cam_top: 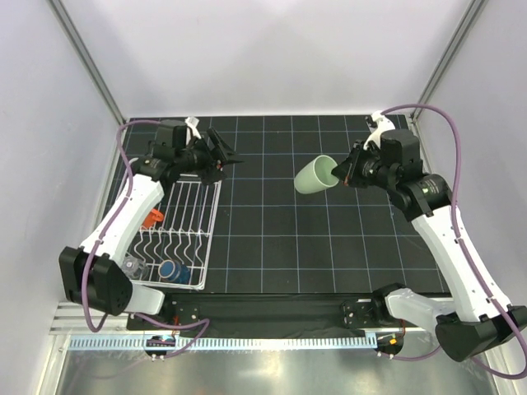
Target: Load the cups into the dish rack
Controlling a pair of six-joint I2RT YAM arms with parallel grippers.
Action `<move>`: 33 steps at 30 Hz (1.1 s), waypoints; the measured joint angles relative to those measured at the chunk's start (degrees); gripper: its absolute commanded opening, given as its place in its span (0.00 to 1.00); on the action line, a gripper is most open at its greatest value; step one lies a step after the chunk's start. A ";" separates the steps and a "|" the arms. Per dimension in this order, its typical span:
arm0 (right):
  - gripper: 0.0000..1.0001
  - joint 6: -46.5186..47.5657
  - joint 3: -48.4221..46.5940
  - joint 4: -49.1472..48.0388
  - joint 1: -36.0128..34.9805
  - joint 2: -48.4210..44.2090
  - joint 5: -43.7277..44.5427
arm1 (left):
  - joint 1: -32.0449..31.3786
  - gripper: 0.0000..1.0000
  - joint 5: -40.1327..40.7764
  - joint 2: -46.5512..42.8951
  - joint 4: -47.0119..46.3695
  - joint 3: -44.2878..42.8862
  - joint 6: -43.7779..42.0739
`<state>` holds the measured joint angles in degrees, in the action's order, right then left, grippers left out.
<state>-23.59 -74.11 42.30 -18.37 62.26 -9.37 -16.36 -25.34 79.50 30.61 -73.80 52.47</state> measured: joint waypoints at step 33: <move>0.04 -14.21 -3.91 -21.97 1.38 5.27 -33.92 | -4.63 0.88 -23.56 4.17 -79.41 14.73 42.27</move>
<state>-37.80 -78.02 20.34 -16.99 67.53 -43.29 -20.99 -48.90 83.68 -48.80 -59.07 94.74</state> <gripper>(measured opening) 0.054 0.872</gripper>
